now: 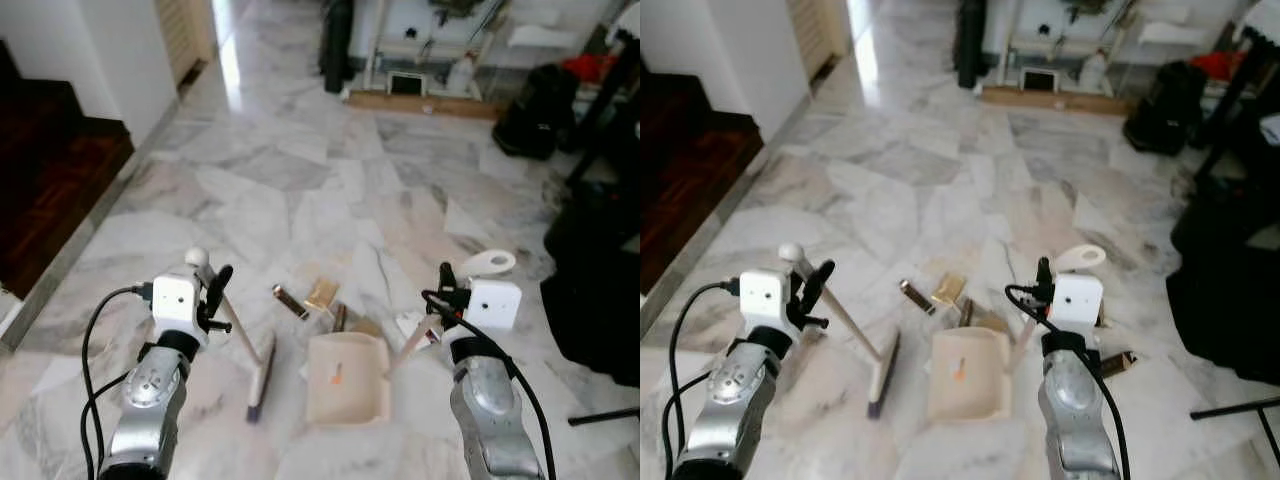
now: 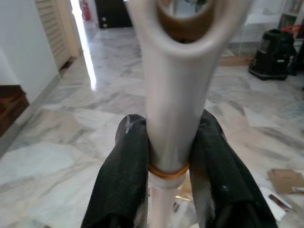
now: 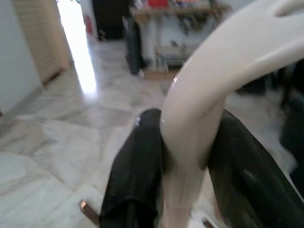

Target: Sweep floor

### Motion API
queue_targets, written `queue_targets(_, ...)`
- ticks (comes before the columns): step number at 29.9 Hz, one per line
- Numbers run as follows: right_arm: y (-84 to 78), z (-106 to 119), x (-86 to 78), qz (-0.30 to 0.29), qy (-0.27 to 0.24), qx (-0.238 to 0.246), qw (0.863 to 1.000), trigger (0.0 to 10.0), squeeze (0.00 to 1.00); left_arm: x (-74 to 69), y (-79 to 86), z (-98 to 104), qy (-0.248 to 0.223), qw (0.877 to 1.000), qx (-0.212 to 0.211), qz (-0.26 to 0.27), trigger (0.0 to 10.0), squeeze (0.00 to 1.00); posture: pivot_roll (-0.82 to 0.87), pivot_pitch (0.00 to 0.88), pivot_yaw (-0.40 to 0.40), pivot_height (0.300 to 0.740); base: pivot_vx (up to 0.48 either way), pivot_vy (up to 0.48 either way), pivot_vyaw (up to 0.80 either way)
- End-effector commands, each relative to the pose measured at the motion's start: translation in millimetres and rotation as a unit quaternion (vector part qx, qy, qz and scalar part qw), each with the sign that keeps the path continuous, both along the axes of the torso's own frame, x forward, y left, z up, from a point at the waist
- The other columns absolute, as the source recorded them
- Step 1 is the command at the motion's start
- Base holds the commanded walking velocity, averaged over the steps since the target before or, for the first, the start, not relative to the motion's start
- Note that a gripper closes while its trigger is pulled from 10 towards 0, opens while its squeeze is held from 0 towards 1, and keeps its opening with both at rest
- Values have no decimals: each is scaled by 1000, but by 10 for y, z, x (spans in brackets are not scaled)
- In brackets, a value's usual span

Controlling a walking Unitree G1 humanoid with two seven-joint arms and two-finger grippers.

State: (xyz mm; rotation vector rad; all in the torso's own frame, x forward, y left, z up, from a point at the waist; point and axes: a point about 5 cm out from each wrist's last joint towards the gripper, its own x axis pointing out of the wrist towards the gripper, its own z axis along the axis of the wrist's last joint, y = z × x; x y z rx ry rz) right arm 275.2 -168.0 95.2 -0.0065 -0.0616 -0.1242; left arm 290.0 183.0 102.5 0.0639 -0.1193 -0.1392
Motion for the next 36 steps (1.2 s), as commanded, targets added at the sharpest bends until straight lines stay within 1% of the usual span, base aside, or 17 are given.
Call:
queue_targets(1, 3, 129, 38, 0, -30, -3, 1000, 10000, 0, -2, 30, 56, -14, 1000, 9, 0, 10000, 0, -11, 104, -4, 740, 330, 0, 0)
queue_targets(14, -16, 105, 21, -4, -25, -9, 1000, 10000, 0, -6, 29, 52, -15, 1000, 8, 2, 10000, 0, -14, 111, -4, 740, 323, 0, 0)
queue_targets(25, -46, 88, 15, -14, -18, -14, 1000, 10000, 0, -10, 41, 40, -12, 1000, 10, 6, 10000, 0, -15, 115, -5, 740, 0, 0, 0)
queue_targets(31, -106, 23, -5, -32, 3, -26, 999, 10000, 0, -21, 52, 26, -9, 1000, 13, 8, 10000, 0, -15, 118, -6, 740, 0, 0, 0)
queue_targets(32, -116, 14, -10, -36, 6, -27, 999, 10000, 0, -24, 63, 25, -9, 1000, 15, 10, 10000, 0, -15, 118, -6, 740, 0, 0, 0)
queue_targets(33, -162, -16, -22, -54, 18, -34, 998, 10000, 0, -35, 103, 26, -10, 1000, 20, 18, 10000, 0, -15, 118, -6, 740, 0, 0, 0)
queue_targets(36, -211, -46, -34, -71, 31, -42, 996, 10000, 0, -46, 138, 29, -11, 999, 24, 27, 10000, 0, -15, 118, -6, 740, 0, 0, 0)
